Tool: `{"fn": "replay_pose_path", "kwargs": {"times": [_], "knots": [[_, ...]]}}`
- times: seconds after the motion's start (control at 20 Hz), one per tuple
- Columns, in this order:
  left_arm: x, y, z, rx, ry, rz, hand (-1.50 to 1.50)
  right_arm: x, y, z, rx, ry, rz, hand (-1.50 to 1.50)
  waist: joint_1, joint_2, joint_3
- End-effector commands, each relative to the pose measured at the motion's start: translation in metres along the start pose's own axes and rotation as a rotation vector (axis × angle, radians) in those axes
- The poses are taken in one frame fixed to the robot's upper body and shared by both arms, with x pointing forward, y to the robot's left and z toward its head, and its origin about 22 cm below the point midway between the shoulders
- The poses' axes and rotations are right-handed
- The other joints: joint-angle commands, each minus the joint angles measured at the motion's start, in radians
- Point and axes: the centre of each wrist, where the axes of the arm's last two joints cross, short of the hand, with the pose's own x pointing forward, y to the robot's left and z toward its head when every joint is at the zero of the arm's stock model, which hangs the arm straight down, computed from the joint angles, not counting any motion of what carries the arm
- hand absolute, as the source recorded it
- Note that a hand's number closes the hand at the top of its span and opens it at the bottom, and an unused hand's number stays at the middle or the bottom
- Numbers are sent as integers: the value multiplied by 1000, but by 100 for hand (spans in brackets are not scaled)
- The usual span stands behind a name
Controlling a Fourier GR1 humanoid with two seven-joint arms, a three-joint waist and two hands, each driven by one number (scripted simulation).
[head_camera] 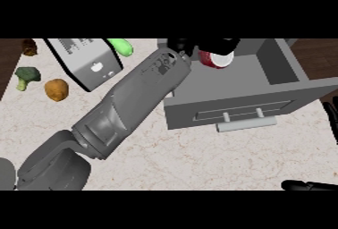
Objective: Pick up the can, place it into the drawer and close the drawer
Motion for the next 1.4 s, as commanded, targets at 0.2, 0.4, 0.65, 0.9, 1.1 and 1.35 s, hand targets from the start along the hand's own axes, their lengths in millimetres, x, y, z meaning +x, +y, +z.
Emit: {"fn": "replay_pose_path", "kwargs": {"times": [0.2, 0.4, 0.65, 0.9, 1.1, 1.35], "knots": [[-11, 0, 3, 56, 15, 5, -150, 5, 1, 2, 20, -11, 1, -150, -10, 1, 0], [-6, 1, -1, 66, 6, 13, -150, 2, 10, -8, 0, -33, 3, -150, 8, 3, -1], [-4, 1, 0, 94, 40, 73, -150, 13, -3, -3, 18, -89, 164, -150, -1, 2, -1], [3, 2, -3, 65, 62, 132, -150, 36, -3, -9, 64, -174, 324, -150, 25, -3, -2], [3, -3, 4, 86, 30, 160, -150, 42, 10, -15, 96, -226, 393, -150, 24, -3, -2], [9, -5, 6, 123, 11, 190, -150, 39, 14, -14, 142, -228, 576, -150, 43, -10, -2]]}}
